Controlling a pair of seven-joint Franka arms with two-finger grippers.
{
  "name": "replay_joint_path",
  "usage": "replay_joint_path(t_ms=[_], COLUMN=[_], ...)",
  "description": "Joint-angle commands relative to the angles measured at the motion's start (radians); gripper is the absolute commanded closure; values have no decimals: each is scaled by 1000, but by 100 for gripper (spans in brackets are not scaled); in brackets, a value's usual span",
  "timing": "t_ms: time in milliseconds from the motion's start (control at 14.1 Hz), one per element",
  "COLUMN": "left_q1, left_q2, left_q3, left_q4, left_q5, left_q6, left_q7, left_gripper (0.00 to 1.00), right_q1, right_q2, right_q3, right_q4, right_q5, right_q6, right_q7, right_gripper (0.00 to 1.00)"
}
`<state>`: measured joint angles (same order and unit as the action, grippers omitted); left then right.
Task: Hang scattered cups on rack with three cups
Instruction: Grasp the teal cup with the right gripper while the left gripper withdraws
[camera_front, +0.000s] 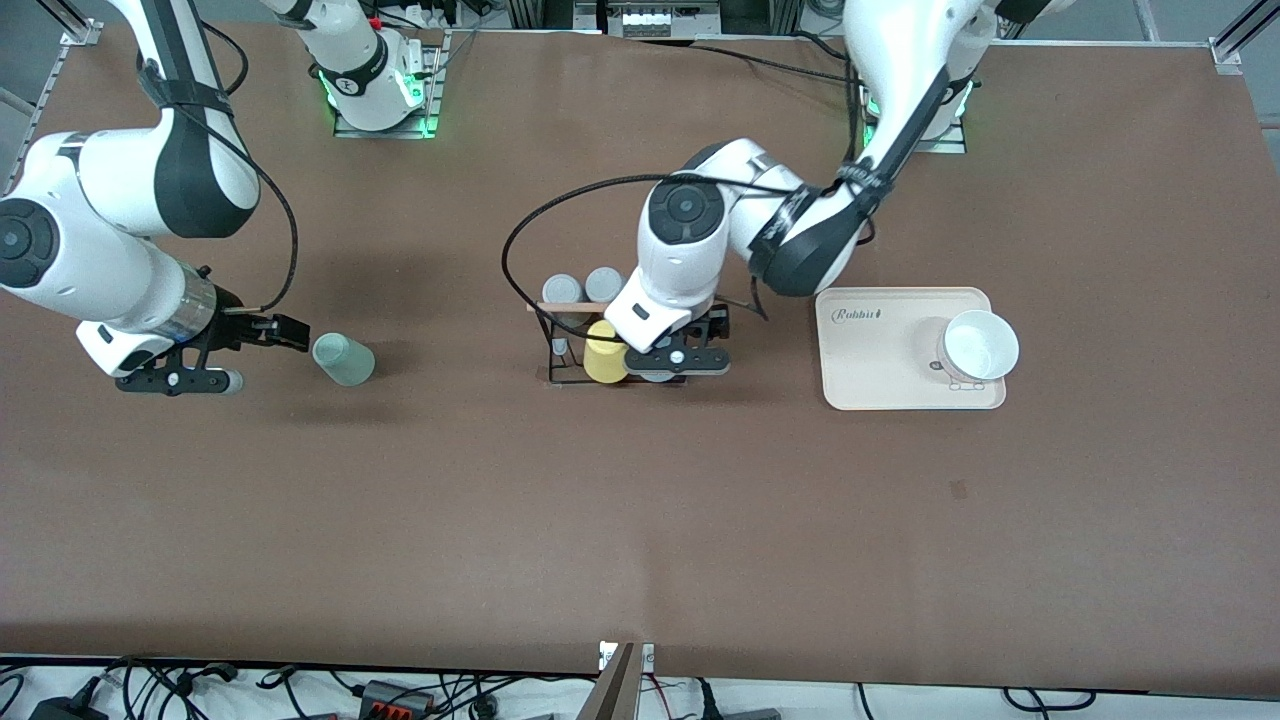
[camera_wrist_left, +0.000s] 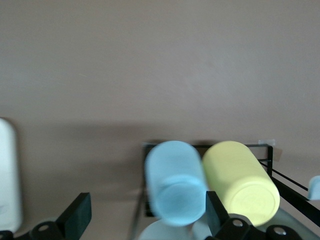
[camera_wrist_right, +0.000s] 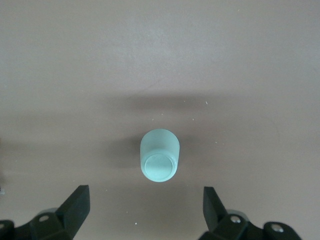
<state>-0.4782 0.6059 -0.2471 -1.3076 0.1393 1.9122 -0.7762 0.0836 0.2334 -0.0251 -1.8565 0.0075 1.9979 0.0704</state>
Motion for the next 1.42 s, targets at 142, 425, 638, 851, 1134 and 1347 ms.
replay_joint_path(t_ms=[142, 425, 638, 851, 1134, 1347], left_q1=[208, 361, 469, 533, 649, 383], left_q2=[-210, -340, -364, -374, -427, -589], left_q3=[-14, -21, -20, -11, 78, 351], left_q4=[-21, -85, -102, -76, -116, -307], left_q5=[23, 6, -20, -21, -203, -187], left_q6=[-226, -327, -361, -418, -467, -311], left_q7=[211, 326, 567, 685, 834, 822], left_gripper=[0, 0, 0, 0, 0, 0], right_q1=[5, 12, 10, 19, 18, 13], right_q2=[27, 43, 75, 104, 150, 158], right_q3=[1, 2, 2, 2, 2, 2], right_q4=[-53, -131, -158, -158, -156, -158], right_q5=[-12, -12, -12, -12, -11, -11], right_q6=[74, 165, 205, 213, 266, 263], right_q7=[23, 28, 31, 55, 57, 72], right_gripper=[0, 0, 0, 0, 0, 0])
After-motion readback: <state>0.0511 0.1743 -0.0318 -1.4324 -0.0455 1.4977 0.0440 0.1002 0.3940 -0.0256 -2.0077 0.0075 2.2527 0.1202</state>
